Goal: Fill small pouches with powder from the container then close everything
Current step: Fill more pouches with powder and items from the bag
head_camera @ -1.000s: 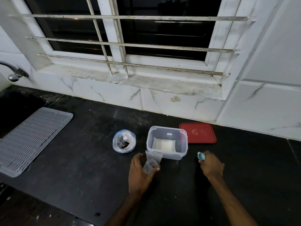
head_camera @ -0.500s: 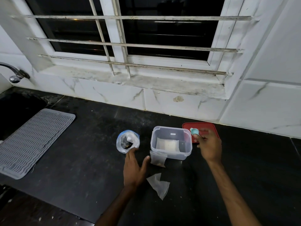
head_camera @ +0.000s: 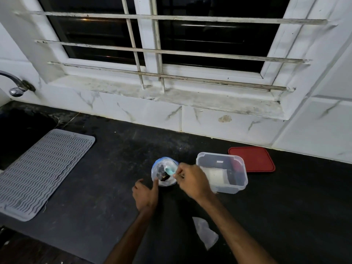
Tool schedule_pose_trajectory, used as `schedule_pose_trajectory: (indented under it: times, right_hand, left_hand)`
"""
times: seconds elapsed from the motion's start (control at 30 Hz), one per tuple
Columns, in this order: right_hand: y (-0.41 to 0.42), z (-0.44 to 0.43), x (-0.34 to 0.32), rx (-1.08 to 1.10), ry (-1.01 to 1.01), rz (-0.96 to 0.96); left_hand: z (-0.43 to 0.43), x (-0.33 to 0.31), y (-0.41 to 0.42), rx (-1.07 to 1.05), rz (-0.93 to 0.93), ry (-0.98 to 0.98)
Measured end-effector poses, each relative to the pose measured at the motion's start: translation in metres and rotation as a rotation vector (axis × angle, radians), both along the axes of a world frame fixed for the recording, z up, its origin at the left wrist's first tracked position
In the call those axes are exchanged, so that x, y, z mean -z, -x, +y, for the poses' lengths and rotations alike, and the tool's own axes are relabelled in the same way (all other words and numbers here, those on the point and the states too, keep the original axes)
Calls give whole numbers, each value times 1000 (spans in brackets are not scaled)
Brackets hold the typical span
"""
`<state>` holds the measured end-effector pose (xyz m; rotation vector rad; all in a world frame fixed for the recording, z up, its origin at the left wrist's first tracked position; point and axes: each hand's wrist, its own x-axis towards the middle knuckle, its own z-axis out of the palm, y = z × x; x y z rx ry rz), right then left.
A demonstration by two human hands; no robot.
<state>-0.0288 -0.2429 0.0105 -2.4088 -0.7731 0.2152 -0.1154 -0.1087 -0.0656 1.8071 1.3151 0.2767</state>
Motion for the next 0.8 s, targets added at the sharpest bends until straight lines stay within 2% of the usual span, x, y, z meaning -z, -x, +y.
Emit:
schedule_pose_trajectory:
  times: [0.13, 0.27, 0.33, 0.53, 0.7, 0.8]
  right_hand:
    - [2, 42, 5, -68, 348, -43]
    - [-5, 59, 18, -72, 504, -15]
    - [-7, 63, 28, -74, 535, -13]
    - [-4, 75, 53, 74, 495, 158]
    - [-4, 78, 61, 254, 334, 319]
    - [-7, 73, 64, 328, 173, 451]
  left_hand:
    - [19, 14, -13, 110, 90, 122]
    - [32, 27, -25, 247, 170, 108]
    - [39, 32, -28, 253, 147, 135]
    - [49, 18, -28, 168, -118, 302]
    - [51, 10, -24, 113, -398, 538]
    - [54, 13, -27, 187, -422, 559]
